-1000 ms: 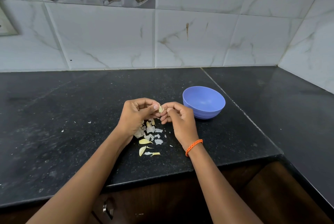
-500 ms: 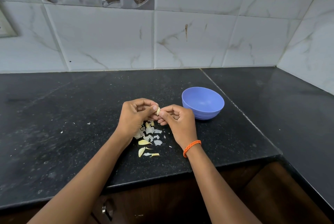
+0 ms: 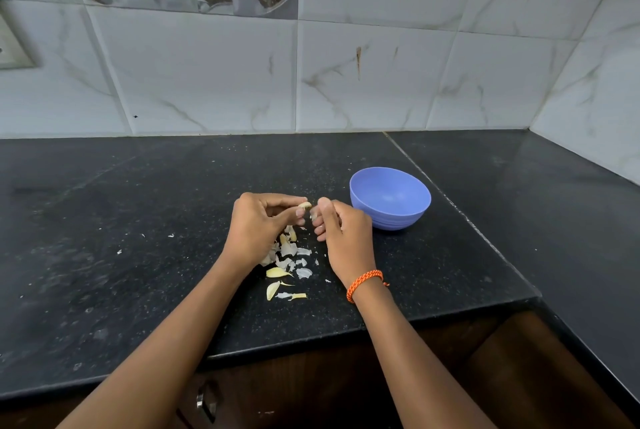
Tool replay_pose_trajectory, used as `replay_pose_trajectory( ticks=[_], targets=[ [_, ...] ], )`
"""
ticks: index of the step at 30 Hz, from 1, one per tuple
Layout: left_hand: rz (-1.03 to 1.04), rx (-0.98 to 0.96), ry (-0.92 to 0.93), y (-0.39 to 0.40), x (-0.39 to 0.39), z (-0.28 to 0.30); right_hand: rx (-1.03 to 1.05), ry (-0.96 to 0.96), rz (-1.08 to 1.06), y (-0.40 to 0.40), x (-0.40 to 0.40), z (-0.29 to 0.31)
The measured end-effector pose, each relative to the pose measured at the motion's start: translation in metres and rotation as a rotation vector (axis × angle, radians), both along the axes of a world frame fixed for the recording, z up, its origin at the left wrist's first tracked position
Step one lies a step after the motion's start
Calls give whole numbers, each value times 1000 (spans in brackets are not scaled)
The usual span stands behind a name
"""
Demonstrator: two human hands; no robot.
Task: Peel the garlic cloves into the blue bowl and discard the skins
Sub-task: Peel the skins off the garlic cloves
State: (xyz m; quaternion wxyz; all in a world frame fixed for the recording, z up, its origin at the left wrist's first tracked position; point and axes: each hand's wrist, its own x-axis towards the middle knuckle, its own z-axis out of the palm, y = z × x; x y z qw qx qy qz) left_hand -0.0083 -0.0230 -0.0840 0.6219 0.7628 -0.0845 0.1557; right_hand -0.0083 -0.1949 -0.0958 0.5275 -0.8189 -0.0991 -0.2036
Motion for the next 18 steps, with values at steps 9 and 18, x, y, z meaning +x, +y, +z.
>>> replay_pose_trajectory(
  ticks=[9, 18],
  targets=[
    [72, 128, -86, -3, -4, 3, -22, -126, 17, -4, -5, 7],
    [6, 129, -105, -3, -5, 3, -8, -109, 70, -1, -5, 4]
  ],
)
